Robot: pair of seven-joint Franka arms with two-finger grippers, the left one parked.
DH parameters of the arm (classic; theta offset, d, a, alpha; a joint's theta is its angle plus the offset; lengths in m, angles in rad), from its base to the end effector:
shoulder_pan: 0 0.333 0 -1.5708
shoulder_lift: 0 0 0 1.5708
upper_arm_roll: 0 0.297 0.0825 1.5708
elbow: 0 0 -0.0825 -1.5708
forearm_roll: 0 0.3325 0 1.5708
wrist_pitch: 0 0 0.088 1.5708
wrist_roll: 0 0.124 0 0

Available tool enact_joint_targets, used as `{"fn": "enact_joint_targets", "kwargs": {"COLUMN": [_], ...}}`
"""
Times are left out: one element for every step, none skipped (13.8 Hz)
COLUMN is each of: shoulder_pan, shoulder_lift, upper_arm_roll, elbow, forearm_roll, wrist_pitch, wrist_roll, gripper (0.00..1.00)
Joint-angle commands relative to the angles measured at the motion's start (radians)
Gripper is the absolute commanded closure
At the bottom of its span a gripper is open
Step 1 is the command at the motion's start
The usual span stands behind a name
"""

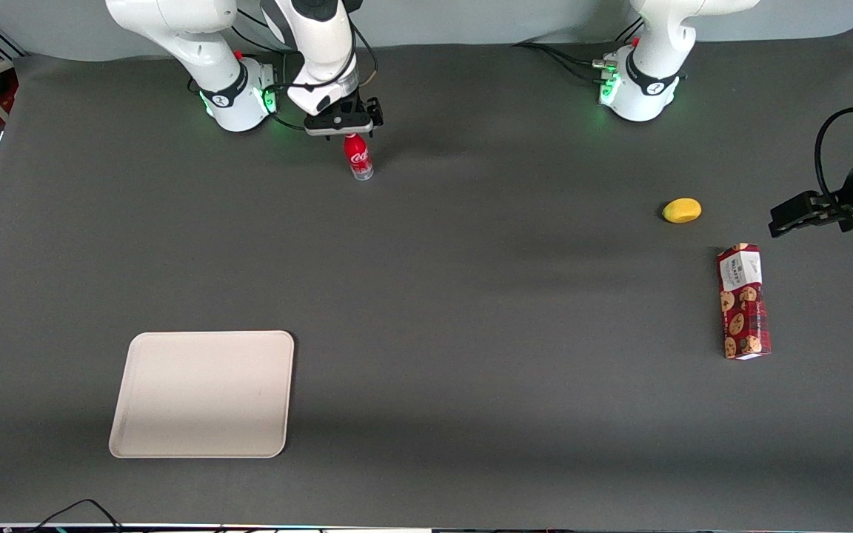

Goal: Place coke bottle on tray
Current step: 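Lower the open right gripper around the red Coca-Cola bottle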

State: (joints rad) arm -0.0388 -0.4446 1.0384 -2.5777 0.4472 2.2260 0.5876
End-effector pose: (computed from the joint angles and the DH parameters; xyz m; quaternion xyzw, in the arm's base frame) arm 0.2051 0.3240 0.3313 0.9990 0.0295 -0.0065 0.0326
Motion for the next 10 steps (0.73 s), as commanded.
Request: {"fn": "enact_joint_targets", "kwargs": {"shoulder_pan": [0.013,0.014,0.014,0.013,0.014,0.022,0.023,0.027,0.027,0.027], "shoulder_lift": [-0.020,-0.020,-0.020,-0.016,-0.016,-0.016,-0.016,-0.016,-0.016,-0.016], "upper_arm_roll": [0.011,0.014,0.020,0.022,0.023,0.025,0.025,0.025,0.025,0.025], "elbow": [-0.033,-0.041,-0.042,-0.042,-0.042,-0.042,-0.042,-0.042,-0.048,-0.052], "forearm_roll": [0.045,0.057,0.059,0.061,0.079,0.087,0.090,0.090,0.090,0.090], "wrist_pitch": [0.041,0.049,0.057,0.058,0.057,0.058,0.057,0.055,0.055,0.055], "wrist_roll": [-0.008,-0.009,-0.009,-0.008,-0.009,-0.009,-0.009,-0.009,-0.009,-0.009], "gripper": [0.00,0.00,0.00,0.00,0.00,0.00,0.01,0.02,0.04,0.05]}}
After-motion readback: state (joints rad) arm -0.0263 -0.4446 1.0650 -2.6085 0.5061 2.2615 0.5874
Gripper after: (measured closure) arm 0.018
